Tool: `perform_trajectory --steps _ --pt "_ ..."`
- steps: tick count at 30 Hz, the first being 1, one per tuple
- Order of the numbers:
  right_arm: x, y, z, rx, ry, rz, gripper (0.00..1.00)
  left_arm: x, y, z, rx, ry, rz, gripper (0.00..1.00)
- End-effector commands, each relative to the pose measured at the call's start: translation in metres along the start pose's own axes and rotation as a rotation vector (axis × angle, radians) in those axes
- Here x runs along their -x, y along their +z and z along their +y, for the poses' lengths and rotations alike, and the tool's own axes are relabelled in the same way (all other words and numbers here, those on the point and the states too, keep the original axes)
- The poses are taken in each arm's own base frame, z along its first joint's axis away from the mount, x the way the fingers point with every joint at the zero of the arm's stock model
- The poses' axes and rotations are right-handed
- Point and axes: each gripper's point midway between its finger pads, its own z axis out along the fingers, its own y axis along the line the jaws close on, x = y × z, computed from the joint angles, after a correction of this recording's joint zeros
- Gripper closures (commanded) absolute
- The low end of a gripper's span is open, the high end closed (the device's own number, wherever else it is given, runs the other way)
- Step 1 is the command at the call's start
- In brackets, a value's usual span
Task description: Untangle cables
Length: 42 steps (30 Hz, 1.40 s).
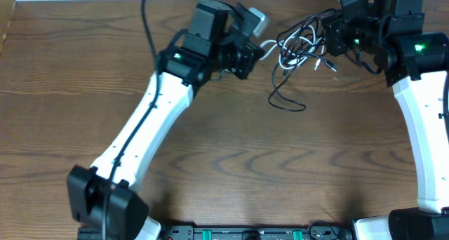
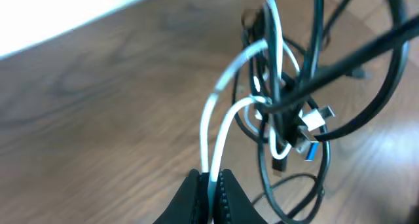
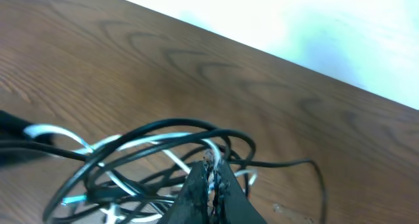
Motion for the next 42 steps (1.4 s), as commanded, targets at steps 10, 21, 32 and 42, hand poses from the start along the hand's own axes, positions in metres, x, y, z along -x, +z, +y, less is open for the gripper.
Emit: perform_trajectory --steps 10,21,32,42 --pt "-0.013 -0.006 -0.03 -0.157 -0.002 0.068 0.99 0.06 -0.146 0.032 0.277 0.03 -0.279 0.93" --pt "-0.054 -0.011 -0.068 -0.223 0.099 0.185 0.99 0.052 -0.201 0.097 0.45 -0.088 -0.337 0.92" --pt "-0.125 0.027 -0.085 -0.26 0.181 0.302 0.99 0.041 -0.236 0.133 0.539 -0.147 -0.366 0.93" --pt "-0.149 0.025 -0.112 -0.302 0.262 0.316 0.99 0.019 -0.297 0.183 0.685 -0.283 -0.438 0.93"
